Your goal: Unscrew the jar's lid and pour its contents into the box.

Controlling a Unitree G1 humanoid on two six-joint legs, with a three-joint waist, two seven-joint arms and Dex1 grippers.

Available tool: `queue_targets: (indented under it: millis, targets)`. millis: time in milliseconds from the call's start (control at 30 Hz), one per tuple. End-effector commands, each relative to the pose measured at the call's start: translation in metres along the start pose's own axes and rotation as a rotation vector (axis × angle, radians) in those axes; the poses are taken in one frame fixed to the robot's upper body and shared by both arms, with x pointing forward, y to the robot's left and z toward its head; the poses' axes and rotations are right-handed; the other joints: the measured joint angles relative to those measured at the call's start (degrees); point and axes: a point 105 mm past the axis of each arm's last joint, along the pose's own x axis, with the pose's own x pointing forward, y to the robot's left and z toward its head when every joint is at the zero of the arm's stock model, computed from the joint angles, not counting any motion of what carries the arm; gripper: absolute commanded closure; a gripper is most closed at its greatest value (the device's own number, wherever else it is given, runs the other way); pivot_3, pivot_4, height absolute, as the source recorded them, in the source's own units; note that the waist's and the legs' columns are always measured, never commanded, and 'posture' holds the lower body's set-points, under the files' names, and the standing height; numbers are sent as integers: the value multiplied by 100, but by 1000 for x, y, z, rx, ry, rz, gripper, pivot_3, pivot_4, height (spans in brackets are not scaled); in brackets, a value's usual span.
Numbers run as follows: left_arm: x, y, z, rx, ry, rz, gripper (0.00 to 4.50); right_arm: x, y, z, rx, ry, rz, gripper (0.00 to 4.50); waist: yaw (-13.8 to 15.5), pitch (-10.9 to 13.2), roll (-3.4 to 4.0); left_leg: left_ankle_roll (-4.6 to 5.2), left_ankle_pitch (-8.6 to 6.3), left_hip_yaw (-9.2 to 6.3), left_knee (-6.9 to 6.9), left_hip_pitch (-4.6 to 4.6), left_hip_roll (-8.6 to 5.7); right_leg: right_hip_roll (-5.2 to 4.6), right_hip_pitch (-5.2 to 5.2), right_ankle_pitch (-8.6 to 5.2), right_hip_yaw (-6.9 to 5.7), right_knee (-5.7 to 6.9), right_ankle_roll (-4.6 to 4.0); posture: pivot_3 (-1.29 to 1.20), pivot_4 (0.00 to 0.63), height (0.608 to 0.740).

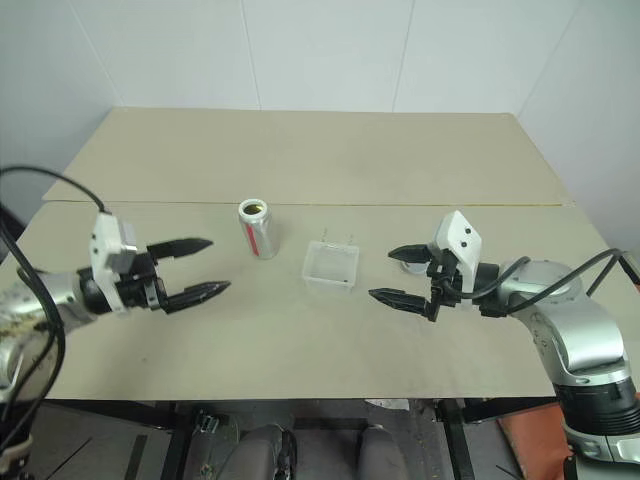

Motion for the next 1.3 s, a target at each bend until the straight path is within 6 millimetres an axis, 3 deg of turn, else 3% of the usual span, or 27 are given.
queue_targets:
  millis: [33,267,467,667,1300]
  targets:
    - [-1,-1,13,33,-5,-102,65,-11,-9,16,-75,-24,-31,0,-14,0,0,0,0,1,0,0,1,2,-1,0,1,-2,0,0,150,740]
    - [-7,-6,13,75,48,-221,65,-21,-15,15,-88,12,-46,0,-46,0,0,0,0,6,-1,-3,9,10,-4,0,5,-8,0,0,150,740]
    - [-16,4,13,118,75,-176,65,-27,-18,16,-91,30,-44,0,-44,0,0,0,0,6,-1,-3,10,10,-3,0,5,-10,0,0,150,740]
    - [-24,0,8,120,104,-172,65,-31,-21,17,-97,45,-45,0,-47,0,0,1,-1,7,-1,-4,11,9,-4,0,7,-10,0,0,150,740]
    - [-25,-3,6,120,109,-150,65,-29,-25,19,-121,51,-45,0,-39,0,1,2,-1,8,-2,-4,12,10,-6,0,7,-9,0,0,150,740]
